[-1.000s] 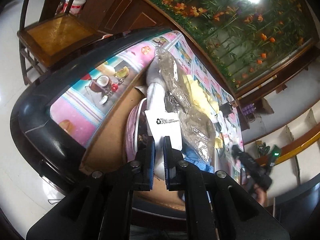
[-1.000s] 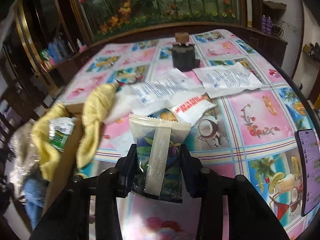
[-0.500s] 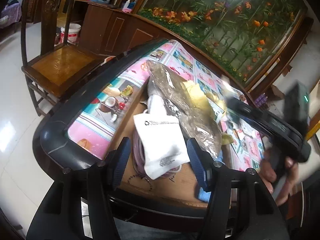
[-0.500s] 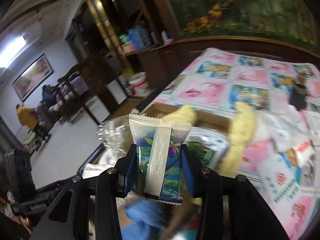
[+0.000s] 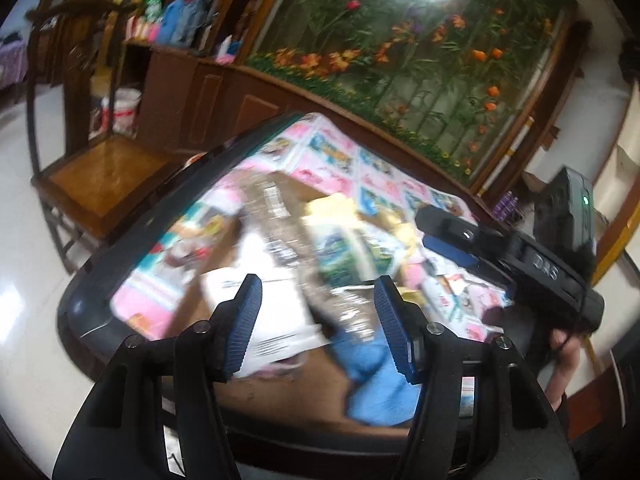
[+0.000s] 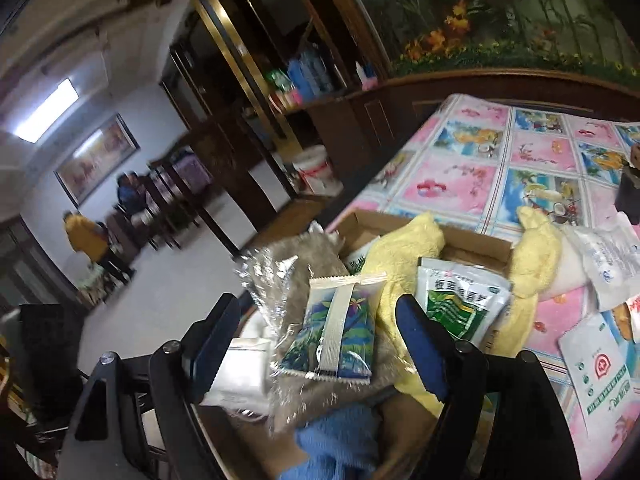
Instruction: Organize soft objects
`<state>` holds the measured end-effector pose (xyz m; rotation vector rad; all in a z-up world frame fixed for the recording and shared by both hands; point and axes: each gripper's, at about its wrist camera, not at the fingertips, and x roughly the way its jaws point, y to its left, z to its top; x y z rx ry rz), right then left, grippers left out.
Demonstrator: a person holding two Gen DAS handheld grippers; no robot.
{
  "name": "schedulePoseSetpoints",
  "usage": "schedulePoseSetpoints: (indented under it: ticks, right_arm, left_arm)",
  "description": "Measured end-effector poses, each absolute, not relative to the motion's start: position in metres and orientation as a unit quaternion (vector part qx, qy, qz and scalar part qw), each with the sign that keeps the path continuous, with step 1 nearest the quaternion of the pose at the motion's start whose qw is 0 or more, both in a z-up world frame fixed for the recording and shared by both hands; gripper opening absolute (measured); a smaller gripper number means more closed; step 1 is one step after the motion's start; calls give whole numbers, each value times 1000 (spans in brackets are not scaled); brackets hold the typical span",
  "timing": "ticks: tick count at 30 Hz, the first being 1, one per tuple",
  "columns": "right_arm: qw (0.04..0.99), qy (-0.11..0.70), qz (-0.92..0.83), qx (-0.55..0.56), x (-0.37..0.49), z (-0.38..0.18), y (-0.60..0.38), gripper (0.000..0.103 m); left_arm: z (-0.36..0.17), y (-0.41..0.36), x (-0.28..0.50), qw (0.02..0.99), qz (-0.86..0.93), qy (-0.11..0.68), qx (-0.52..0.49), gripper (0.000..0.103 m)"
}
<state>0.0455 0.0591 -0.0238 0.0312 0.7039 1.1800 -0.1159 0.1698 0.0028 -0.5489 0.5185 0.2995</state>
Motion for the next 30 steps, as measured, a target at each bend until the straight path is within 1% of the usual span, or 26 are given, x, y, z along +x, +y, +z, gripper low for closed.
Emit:
schedulePoseSetpoints:
  ticks: [2, 5, 9, 12, 17, 20, 22, 23, 24, 26, 27, 28, 30]
  right_arm:
    - [781, 319, 535, 34, 50, -24, 35, 80]
    - [794, 344, 498, 59, 69, -40, -5, 80]
    - [814, 367, 443, 83, 101, -59, -68, 80]
    - [827, 378, 405, 97, 130, -63, -102, 80]
    - [830, 399, 375, 107, 186, -58, -128, 80]
    - [831, 404, 367, 109, 223, -52, -127, 80]
    - [829, 420, 353, 108, 247, -58, -120, 80]
    - [826, 426, 351, 112, 256, -63, -118, 78]
    - [826, 431, 345, 112, 260, -70, -117, 72]
    - [823, 436, 352, 88, 255, -78, -113, 64]
    - [819, 437, 365, 78, 250, -82, -111, 54]
    - [812, 448, 369, 65, 247, -86, -107, 48]
    - [805, 461, 370, 50, 244, -94, -104, 39]
  left_arm:
    - [9, 156, -105, 925, 128, 254, -251, 59]
    - [15, 130, -78, 929, 87, 269, -239, 58]
    - [16, 97, -35, 920, 31, 311, -235, 58]
    - [16, 71, 4, 912, 7, 349, -216, 58]
    - [-5, 50, 75, 881, -17, 413, -229, 58]
    - [-30, 46, 121, 853, -3, 460, -247, 58]
    - [-47, 46, 142, 835, 6, 484, -261, 58]
    - [-56, 49, 149, 824, 15, 498, -272, 58]
    - [-63, 51, 153, 815, 27, 508, -279, 58]
    - [-71, 53, 162, 812, 44, 510, -282, 58]
    - [-76, 55, 166, 807, 56, 514, -286, 58]
    - [-79, 56, 168, 804, 56, 512, -297, 58]
    - [-78, 54, 174, 805, 54, 503, -309, 58]
